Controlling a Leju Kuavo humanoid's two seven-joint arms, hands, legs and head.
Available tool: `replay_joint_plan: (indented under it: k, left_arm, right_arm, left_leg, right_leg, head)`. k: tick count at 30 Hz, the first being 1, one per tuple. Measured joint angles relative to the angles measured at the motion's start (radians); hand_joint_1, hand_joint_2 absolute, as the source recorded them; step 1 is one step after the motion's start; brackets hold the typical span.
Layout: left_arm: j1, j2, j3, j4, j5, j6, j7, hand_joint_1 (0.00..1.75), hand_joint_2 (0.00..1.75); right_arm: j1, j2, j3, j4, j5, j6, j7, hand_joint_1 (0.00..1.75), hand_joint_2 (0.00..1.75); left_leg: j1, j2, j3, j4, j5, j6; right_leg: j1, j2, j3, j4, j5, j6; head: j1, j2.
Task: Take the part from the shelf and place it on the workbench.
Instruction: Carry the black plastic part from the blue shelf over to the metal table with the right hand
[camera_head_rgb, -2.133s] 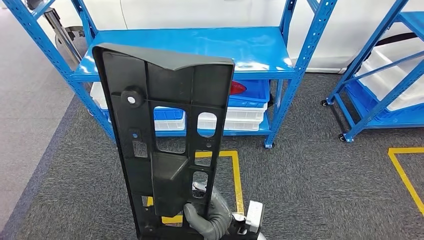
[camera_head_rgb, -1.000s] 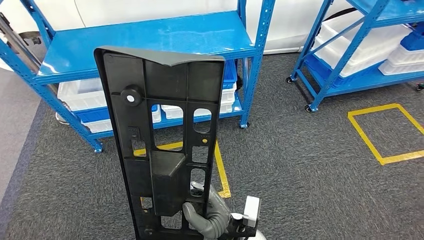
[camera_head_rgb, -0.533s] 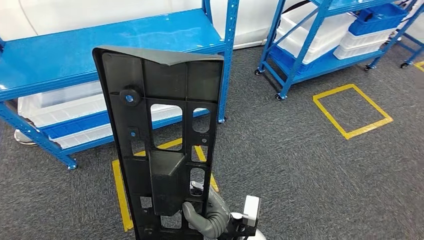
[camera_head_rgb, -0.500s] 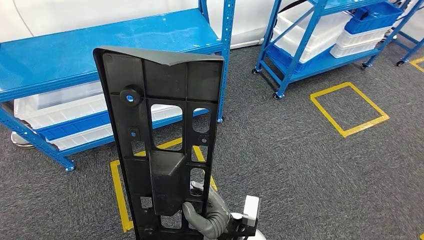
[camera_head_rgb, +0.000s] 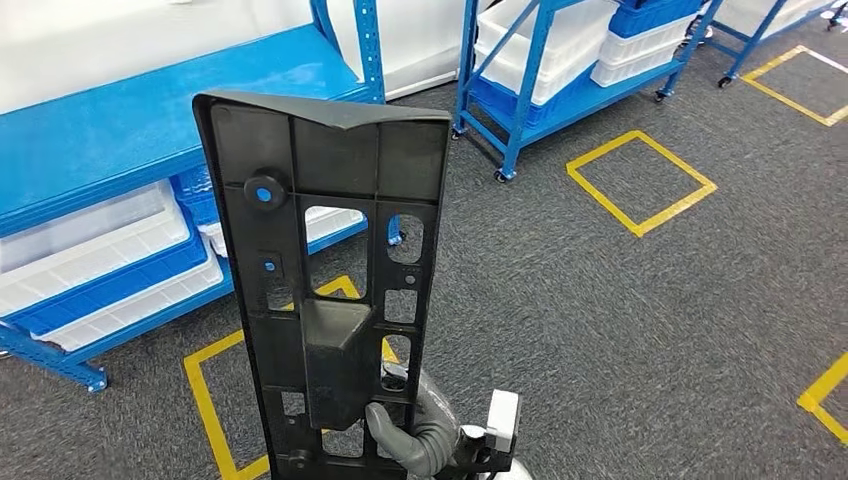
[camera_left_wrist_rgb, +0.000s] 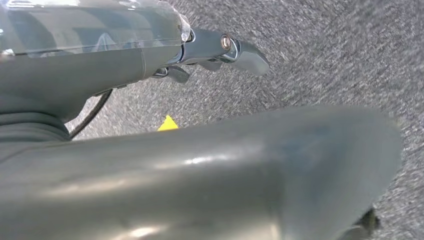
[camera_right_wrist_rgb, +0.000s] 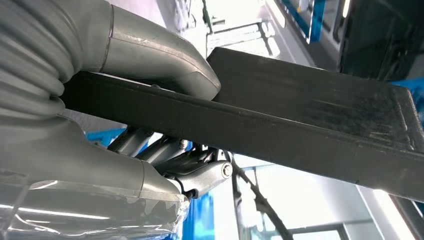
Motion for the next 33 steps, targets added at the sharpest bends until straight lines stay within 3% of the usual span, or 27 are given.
replay_joint_plan:
  k: [2, 3, 4, 6, 8, 10, 12, 14, 15, 16, 17, 19, 21, 23, 25, 27, 29, 30, 31, 33]
  left_arm:
    - [0.001, 0.000, 0.000, 0.000, 0.000, 0.001, 0.000, 0.00, 0.00]
    - [0.002, 0.000, 0.000, 0.000, 0.000, 0.001, 0.000, 0.00, 0.00]
    - [0.003, 0.000, 0.000, 0.000, 0.000, 0.002, -0.001, 0.00, 0.00]
    - [0.005, 0.001, 0.001, 0.000, 0.000, 0.002, -0.002, 0.00, 0.00]
    - [0.006, 0.001, 0.001, 0.000, -0.001, 0.004, -0.003, 0.00, 0.00]
    - [0.004, -0.001, 0.001, 0.000, -0.006, 0.004, -0.003, 0.00, 0.00]
    - [0.005, -0.001, 0.001, 0.000, -0.011, 0.003, 0.001, 0.00, 0.00]
    - [0.005, -0.001, 0.001, 0.000, -0.014, 0.003, 0.005, 0.00, 0.00]
    - [0.004, -0.001, 0.001, 0.000, -0.015, 0.003, 0.007, 0.00, 0.00]
    - [0.002, -0.001, 0.001, 0.000, -0.017, 0.003, 0.009, 0.00, 0.00]
    - [-0.001, -0.001, 0.000, 0.000, -0.018, 0.003, 0.010, 0.00, 0.00]
    - [-0.005, -0.002, 0.000, 0.000, -0.021, 0.002, 0.013, 0.00, 0.00]
    - [-0.008, -0.002, 0.000, 0.000, -0.021, 0.000, 0.016, 0.00, 0.00]
    - [-0.010, -0.002, 0.000, 0.000, -0.021, -0.002, 0.018, 0.00, 0.00]
    - [-0.011, -0.002, 0.000, 0.000, -0.018, -0.004, 0.017, 0.00, 0.00]
    - [-0.006, -0.001, 0.000, 0.000, -0.015, -0.006, 0.016, 0.00, 0.00]
    - [0.002, 0.000, 0.000, 0.000, -0.014, -0.006, 0.015, 0.00, 0.00]
    - [0.005, 0.000, 0.000, 0.000, -0.013, -0.006, 0.014, 0.00, 0.00]
    - [0.007, 0.000, 0.000, 0.000, -0.013, -0.006, 0.014, 0.00, 0.00]
    - [0.008, 0.000, 0.000, 0.000, -0.013, -0.006, 0.014, 0.00, 0.00]
  right_arm:
    - [0.004, 0.000, 0.000, 0.001, -0.002, 0.001, -0.001, 1.75, 1.75]
    - [0.004, 0.000, 0.000, 0.001, -0.003, 0.002, -0.003, 1.75, 1.75]
    - [0.005, 0.000, 0.000, 0.001, -0.004, 0.003, -0.005, 1.75, 1.75]
    - [0.008, -0.001, 0.000, 0.001, -0.006, 0.004, -0.010, 1.75, 1.75]
    - [0.014, -0.003, 0.000, 0.000, -0.006, 0.003, -0.014, 1.75, 1.75]
    - [0.017, -0.005, 0.000, -0.001, -0.006, -0.001, -0.016, 1.75, 1.75]
    - [0.018, -0.005, 0.000, -0.002, -0.004, -0.004, -0.017, 1.75, 1.75]
    - [0.022, -0.006, -0.003, -0.002, -0.002, -0.005, -0.017, 1.75, 1.75]
    - [0.024, -0.007, -0.004, -0.002, -0.001, -0.005, -0.017, 1.75, 1.75]
    - [0.026, -0.008, -0.005, -0.002, 0.000, -0.006, -0.017, 1.75, 1.75]
    - [0.028, -0.009, -0.006, -0.003, 0.000, -0.006, -0.017, 1.75, 1.75]
    - [0.028, -0.009, -0.009, -0.004, 0.002, -0.006, -0.017, 1.75, 1.75]
    - [0.027, -0.010, -0.013, -0.006, 0.003, -0.006, -0.018, 1.75, 1.75]
    - [0.028, -0.011, -0.017, -0.007, 0.005, -0.006, -0.018, 1.75, 1.75]
    - [0.028, -0.010, -0.020, -0.007, 0.007, -0.006, -0.019, 1.75, 1.75]
    - [0.026, -0.007, -0.020, -0.008, 0.007, -0.006, -0.019, 1.75, 1.75]
    - [0.027, -0.005, -0.020, -0.006, 0.007, -0.006, -0.019, 1.75, 1.75]
    - [0.028, -0.005, -0.020, -0.006, 0.008, -0.006, -0.019, 1.75, 1.75]
    - [0.028, -0.004, -0.020, -0.005, 0.008, -0.006, -0.019, 1.75, 1.75]
    - [0.028, -0.002, -0.020, -0.004, 0.008, -0.006, -0.019, 1.75, 1.75]
  left_leg:
    - [0.003, -0.016, 0.051, -0.112, 0.072, 0.001]
    - [0.005, -0.043, 0.082, -0.180, 0.100, 0.003]
    - [0.008, -0.067, 0.105, -0.232, 0.117, 0.005]
    - [0.008, -0.094, 0.119, -0.266, 0.116, 0.012]
    - [0.008, -0.073, 0.119, -0.271, 0.120, 0.024]
    - [0.012, -0.047, 0.121, -0.277, 0.126, 0.037]
    - [0.009, -0.018, 0.122, -0.279, 0.126, 0.044]
    - [0.006, 0.012, 0.122, -0.279, 0.124, 0.044]
    - [0.006, 0.026, 0.122, -0.278, 0.123, 0.044]
    - [0.005, 0.038, 0.124, -0.278, 0.121, 0.042]
    - [0.005, 0.049, 0.127, -0.278, 0.119, 0.040]
    - [0.003, 0.067, 0.134, -0.278, 0.113, 0.032]
    - [0.000, 0.082, 0.138, -0.279, 0.108, 0.022]
    - [0.000, 0.094, 0.144, -0.282, 0.104, 0.010]
    - [0.002, 0.065, 0.138, -0.255, 0.079, 0.001]
    - [0.004, 0.017, 0.093, -0.150, 0.019, -0.003]
    - [0.004, 0.002, 0.028, -0.020, -0.029, -0.006]
    - [0.005, 0.000, 0.010, 0.007, -0.027, -0.007]
    - [0.005, -0.001, 0.010, -0.005, -0.004, -0.006]
    - [0.007, -0.025, 0.055, -0.127, 0.076, -0.003]
  right_leg:
    - [-0.001, 0.028, 0.000, 0.006, -0.002, 0.003]
    - [0.000, 0.041, -0.002, 0.012, -0.003, 0.007]
    - [0.000, 0.052, -0.006, 0.018, -0.004, 0.011]
    - [-0.002, 0.072, -0.017, 0.023, -0.002, 0.025]
    - [-0.005, 0.088, -0.026, 0.024, 0.002, 0.038]
    - [-0.003, 0.052, -0.047, 0.064, -0.024, 0.049]
    - [-0.004, -0.007, -0.104, 0.183, -0.086, 0.058]
    - [-0.009, -0.029, -0.161, 0.298, -0.127, 0.065]
    - [-0.012, -0.033, -0.166, 0.308, -0.121, 0.067]
    - [-0.013, -0.038, -0.149, 0.276, -0.097, 0.067]
    - [-0.014, -0.048, -0.113, 0.209, -0.063, 0.065]
    - [-0.005, -0.091, -0.038, 0.071, -0.018, 0.052]
    - [0.006, -0.111, -0.015, 0.022, -0.014, 0.038]
    - [0.006, -0.088, -0.017, 0.019, -0.011, 0.026]
    - [0.000, -0.067, -0.012, 0.008, -0.005, 0.012]
    - [-0.003, -0.045, -0.008, 0.003, -0.002, 0.003]
    - [-0.001, -0.018, -0.008, 0.004, -0.003, -0.001]
    - [0.000, -0.004, -0.007, 0.004, -0.003, -0.001]
    - [0.000, 0.012, -0.006, 0.006, -0.003, -0.001]
    - [-0.001, 0.040, -0.003, 0.010, -0.006, 0.003]
  head:
    - [0.000, 0.000]
    - [0.000, 0.000]
    - [0.000, 0.000]
    - [0.000, 0.000]
    - [0.000, 0.000]
    - [0.001, 0.000]
    - [0.001, 0.000]
    - [0.001, 0.000]
    - [0.001, 0.000]
    - [0.001, 0.000]
    - [0.001, 0.000]
    - [0.001, 0.000]
    - [0.001, 0.000]
    - [0.001, 0.000]
    - [0.001, 0.000]
    - [0.001, 0.000]
    - [0.001, 0.000]
    - [0.001, 0.000]
    - [0.001, 0.000]
    - [0.001, 0.000]
